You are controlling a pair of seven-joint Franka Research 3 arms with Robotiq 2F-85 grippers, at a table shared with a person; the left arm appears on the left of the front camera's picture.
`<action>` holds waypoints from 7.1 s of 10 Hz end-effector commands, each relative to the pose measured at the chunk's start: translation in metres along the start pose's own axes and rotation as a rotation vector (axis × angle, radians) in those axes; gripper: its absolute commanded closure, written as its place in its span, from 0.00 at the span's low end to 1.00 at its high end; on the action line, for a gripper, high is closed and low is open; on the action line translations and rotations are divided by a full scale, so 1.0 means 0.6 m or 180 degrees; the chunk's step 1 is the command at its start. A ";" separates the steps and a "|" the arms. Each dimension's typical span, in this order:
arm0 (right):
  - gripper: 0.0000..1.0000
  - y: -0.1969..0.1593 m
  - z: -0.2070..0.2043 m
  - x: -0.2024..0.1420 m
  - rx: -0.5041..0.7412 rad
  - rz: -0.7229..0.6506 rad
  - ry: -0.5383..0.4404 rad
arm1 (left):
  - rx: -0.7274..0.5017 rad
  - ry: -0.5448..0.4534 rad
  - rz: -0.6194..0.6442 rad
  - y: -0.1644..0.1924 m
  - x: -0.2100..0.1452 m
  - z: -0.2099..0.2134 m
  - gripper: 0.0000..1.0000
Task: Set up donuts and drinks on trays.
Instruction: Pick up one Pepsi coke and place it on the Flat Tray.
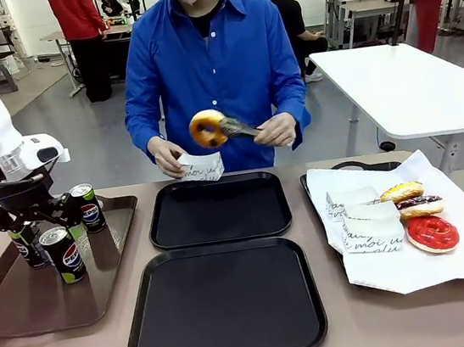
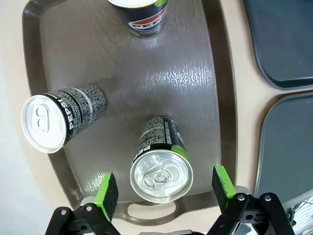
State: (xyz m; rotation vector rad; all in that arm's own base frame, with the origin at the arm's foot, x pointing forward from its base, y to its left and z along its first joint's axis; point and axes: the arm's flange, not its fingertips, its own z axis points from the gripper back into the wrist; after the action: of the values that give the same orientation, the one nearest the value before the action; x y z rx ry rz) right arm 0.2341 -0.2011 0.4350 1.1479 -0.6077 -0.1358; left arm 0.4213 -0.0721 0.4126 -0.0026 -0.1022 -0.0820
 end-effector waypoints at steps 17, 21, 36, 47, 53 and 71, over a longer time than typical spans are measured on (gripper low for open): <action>0.00 -0.002 0.002 0.001 0.0057 0.0035 -0.0031 | 0.0051 0.0229 0.0220 0.007 0.016 -0.019 0.95; 0.00 -0.002 0.002 0.001 0.0057 0.0035 -0.0031 | 0.0123 -0.0133 0.0130 -0.003 -0.070 0.131 0.95; 0.00 -0.002 0.002 0.001 0.0057 0.0035 -0.0031 | 0.0145 -0.0289 0.0094 -0.012 -0.123 0.192 0.95; 0.00 -0.002 0.002 0.001 0.0057 0.0035 -0.0031 | 0.0342 -0.0147 -0.1414 -0.366 -0.049 0.133 0.41; 0.00 -0.002 0.002 0.001 0.0057 0.0035 -0.0031 | 0.0176 -0.0338 -0.1705 -0.184 -0.217 0.223 0.41; 0.00 -0.002 0.002 0.001 0.0057 0.0035 -0.0031 | 0.0106 -0.0461 -0.1841 -0.312 -0.178 0.242 0.41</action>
State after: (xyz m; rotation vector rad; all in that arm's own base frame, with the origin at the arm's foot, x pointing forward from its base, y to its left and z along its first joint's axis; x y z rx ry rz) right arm 0.2334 -0.2019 0.4349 1.1489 -0.6080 -0.1384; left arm 0.2700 -0.2278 0.5472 0.0635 -0.2494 -0.6574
